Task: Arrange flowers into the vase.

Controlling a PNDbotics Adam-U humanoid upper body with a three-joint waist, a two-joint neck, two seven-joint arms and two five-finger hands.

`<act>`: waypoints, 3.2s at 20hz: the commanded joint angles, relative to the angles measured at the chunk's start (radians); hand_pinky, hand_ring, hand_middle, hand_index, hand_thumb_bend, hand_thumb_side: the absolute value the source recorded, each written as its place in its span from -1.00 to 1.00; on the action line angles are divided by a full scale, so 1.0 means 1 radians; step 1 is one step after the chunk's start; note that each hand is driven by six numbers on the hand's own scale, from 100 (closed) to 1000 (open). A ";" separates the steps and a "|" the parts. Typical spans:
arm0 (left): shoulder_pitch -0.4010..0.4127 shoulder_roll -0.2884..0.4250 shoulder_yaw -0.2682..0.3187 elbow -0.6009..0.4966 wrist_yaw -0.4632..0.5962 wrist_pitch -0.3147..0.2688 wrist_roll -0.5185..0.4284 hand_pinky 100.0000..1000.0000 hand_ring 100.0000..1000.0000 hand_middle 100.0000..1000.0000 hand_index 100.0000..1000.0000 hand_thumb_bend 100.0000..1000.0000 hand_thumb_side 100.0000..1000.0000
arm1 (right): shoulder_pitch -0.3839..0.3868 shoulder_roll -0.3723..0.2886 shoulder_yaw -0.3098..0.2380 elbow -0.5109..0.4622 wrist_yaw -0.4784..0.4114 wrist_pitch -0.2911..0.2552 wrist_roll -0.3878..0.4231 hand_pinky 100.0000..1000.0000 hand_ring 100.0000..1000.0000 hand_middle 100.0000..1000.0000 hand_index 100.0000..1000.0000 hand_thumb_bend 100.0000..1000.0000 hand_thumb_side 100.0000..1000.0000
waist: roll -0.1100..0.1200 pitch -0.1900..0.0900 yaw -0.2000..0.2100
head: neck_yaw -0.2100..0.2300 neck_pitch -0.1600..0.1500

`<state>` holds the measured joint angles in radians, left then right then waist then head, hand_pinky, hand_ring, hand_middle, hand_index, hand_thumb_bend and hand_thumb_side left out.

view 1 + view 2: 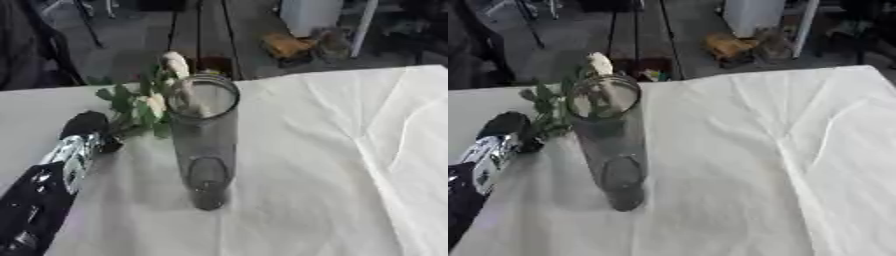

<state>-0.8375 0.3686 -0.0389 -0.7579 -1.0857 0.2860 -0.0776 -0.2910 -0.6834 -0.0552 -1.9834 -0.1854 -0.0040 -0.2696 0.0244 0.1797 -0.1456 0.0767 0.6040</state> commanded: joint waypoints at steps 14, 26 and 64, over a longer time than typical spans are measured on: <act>-0.001 -0.012 -0.015 -0.084 0.070 0.019 0.119 -1.00 -1.00 -1.00 -1.00 1.00 -0.59 | -0.001 -0.018 -0.012 -0.011 -0.010 -0.004 -0.003 0.26 0.38 0.41 0.64 -1.00 0.32 | -0.008 -0.022 0.006 | -0.004 0.001; -0.016 0.085 -0.015 -0.312 0.228 0.063 0.113 -1.00 -1.00 -1.00 -1.00 1.00 -0.78 | 0.020 -0.020 -0.018 -0.005 -0.012 -0.006 -0.008 0.27 0.38 0.41 0.64 -1.00 0.32 | -0.020 -0.047 0.020 | -0.011 0.008; -0.114 0.070 0.033 -0.992 1.085 -0.103 0.465 -1.00 -1.00 -1.00 -1.00 1.00 -0.84 | 0.037 -0.014 -0.018 0.004 -0.019 -0.006 -0.007 0.27 0.38 0.40 0.64 -1.00 0.32 | -0.041 -0.084 0.025 | -0.010 -0.011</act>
<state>-0.9272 0.4332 -0.0084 -1.7318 -0.0486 0.1974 0.3788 -0.2389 -0.6814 -0.0673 -1.9763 -0.1958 -0.0108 -0.2788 -0.0139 0.1108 -0.1191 0.0627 0.6037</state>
